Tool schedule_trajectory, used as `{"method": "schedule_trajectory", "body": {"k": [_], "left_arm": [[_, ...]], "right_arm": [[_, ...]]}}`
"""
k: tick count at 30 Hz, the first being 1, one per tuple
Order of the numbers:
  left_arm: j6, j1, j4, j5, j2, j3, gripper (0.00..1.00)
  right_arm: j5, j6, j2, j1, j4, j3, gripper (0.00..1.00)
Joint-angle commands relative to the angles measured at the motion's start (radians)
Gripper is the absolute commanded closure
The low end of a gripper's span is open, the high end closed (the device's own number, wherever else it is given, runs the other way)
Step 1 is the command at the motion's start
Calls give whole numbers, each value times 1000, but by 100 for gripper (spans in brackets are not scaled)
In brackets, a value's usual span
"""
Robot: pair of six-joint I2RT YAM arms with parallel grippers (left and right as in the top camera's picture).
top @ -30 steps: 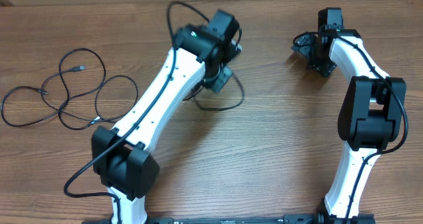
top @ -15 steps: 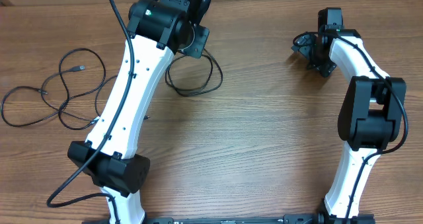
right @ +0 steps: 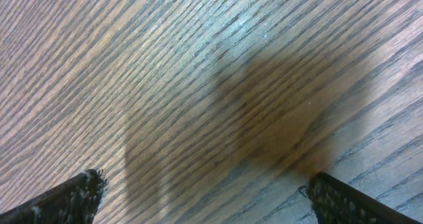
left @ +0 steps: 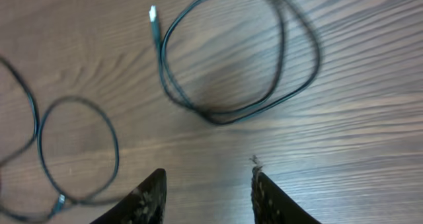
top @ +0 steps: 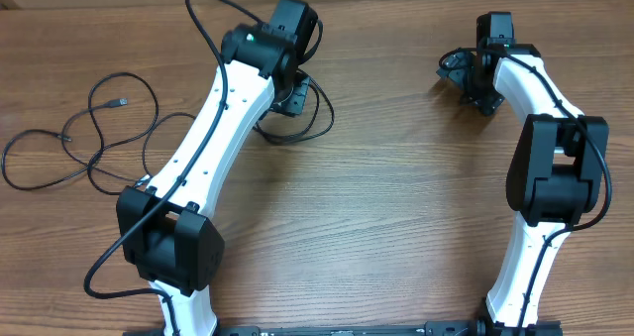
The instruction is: Untangle cables
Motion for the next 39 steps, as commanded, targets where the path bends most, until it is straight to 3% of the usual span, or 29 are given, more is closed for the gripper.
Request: {"method": "schedule_trajectory", "body": {"k": [1, 3, 5, 11, 15, 20, 24, 27, 30, 35, 39], "left_arm": [[-93, 47, 107, -58, -5, -106, 59], [-93, 73, 195, -50, -5, -164, 56], [-93, 93, 247, -17, -4, -208, 48], [-93, 95, 412, 228, -3, -369, 48], [-76, 62, 534, 282, -3, -463, 53], [298, -8, 636, 279, -3, -546, 53], [463, -16, 671, 272, 1, -571, 49], [474, -6, 713, 198, 18, -573, 46], [551, 1, 741, 203, 54, -573, 32], [604, 1, 734, 203, 144, -573, 21], [600, 1, 658, 214, 205, -573, 20]], "right_arm": [[-5, 3, 29, -4, 3, -16, 0], [-5, 3, 29, -4, 3, -16, 0], [-5, 3, 29, -4, 3, -16, 0], [-5, 3, 29, -4, 3, -16, 0], [-5, 3, 29, -4, 3, -16, 0], [-5, 3, 29, -4, 3, -16, 0], [-5, 3, 29, -4, 3, -16, 0], [-5, 3, 29, -4, 3, -16, 0], [-5, 3, 29, -4, 3, -16, 0], [-5, 3, 29, -4, 3, -16, 0], [-5, 3, 29, -4, 3, -16, 0]]}}
